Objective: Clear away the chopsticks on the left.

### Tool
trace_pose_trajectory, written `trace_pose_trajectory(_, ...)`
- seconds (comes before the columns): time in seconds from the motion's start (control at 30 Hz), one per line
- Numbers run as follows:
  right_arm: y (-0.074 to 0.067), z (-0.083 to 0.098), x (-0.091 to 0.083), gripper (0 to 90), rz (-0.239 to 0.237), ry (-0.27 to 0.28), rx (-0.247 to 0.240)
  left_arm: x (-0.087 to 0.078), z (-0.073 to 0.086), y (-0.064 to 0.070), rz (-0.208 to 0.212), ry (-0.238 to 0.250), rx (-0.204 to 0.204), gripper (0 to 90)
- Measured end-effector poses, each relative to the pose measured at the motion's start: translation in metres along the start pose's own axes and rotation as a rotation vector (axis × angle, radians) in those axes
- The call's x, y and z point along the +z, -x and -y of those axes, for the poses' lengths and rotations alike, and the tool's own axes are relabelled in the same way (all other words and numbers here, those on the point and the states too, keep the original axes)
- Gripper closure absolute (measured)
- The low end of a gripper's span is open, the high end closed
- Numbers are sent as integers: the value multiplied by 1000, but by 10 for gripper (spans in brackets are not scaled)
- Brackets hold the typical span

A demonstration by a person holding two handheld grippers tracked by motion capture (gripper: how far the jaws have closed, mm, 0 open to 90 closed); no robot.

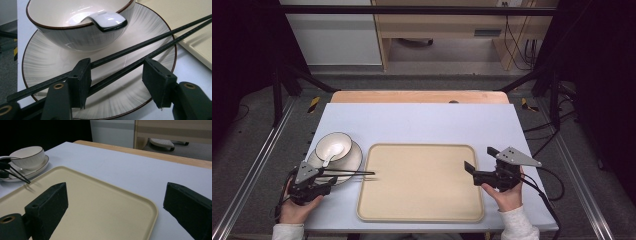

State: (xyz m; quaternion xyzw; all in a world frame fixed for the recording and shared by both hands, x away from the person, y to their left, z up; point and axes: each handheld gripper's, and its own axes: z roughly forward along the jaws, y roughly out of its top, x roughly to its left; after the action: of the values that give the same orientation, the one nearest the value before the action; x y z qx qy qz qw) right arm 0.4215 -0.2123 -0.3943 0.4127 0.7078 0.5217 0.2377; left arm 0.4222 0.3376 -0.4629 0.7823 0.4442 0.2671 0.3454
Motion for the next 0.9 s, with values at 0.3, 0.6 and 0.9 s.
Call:
trace_pose_trajectory(0.3,1,0,-1,55,3,1,-2,-2,-1,5,-1,-20,12,502)
trace_pose_trajectory(0.6,1,0,1,54,4,-6,-7,-3,-2,6,8,-27,4,609)
trace_pose_trajectory(0.9,1,1,1,55,5,-11,-6,-2,-4,10,23,-42,6,725)
